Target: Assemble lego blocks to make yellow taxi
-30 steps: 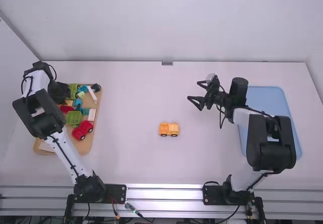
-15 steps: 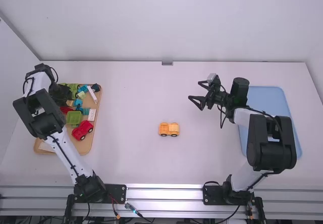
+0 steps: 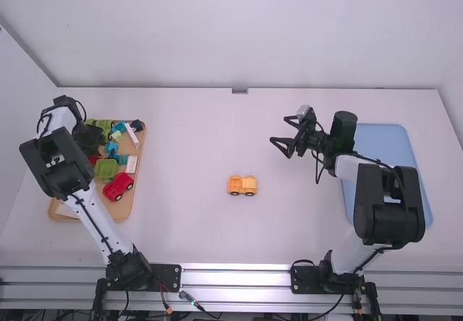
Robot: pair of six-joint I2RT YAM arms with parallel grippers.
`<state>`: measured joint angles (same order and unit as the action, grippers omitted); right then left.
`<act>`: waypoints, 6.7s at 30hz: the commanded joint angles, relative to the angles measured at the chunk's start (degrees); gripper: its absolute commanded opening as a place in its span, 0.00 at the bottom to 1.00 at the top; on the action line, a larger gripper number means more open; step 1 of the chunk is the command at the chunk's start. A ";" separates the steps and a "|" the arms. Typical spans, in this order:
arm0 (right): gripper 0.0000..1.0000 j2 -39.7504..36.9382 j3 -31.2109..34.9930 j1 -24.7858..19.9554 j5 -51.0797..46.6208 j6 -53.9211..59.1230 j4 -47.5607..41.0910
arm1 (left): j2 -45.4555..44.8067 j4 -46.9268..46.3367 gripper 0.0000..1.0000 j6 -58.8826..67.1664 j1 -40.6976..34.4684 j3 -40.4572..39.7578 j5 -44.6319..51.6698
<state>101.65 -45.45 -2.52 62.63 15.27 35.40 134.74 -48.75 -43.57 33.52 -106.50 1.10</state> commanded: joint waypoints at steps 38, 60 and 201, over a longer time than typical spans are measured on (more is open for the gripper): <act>0.99 -1.68 0.46 -0.11 0.48 -0.81 -0.24 | -27.58 -9.88 0.02 -30.64 -31.06 14.78 -13.92; 0.99 -1.68 0.46 -0.11 0.46 0.20 0.20 | -32.20 16.02 0.02 -58.45 -54.42 44.81 1.49; 0.99 -1.68 0.48 -0.13 0.35 3.19 -4.74 | -30.08 24.33 0.79 -58.01 -51.30 49.48 13.51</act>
<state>101.56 -45.45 -2.52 62.63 17.19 30.98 105.21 -23.55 -104.49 -18.94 -55.96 14.00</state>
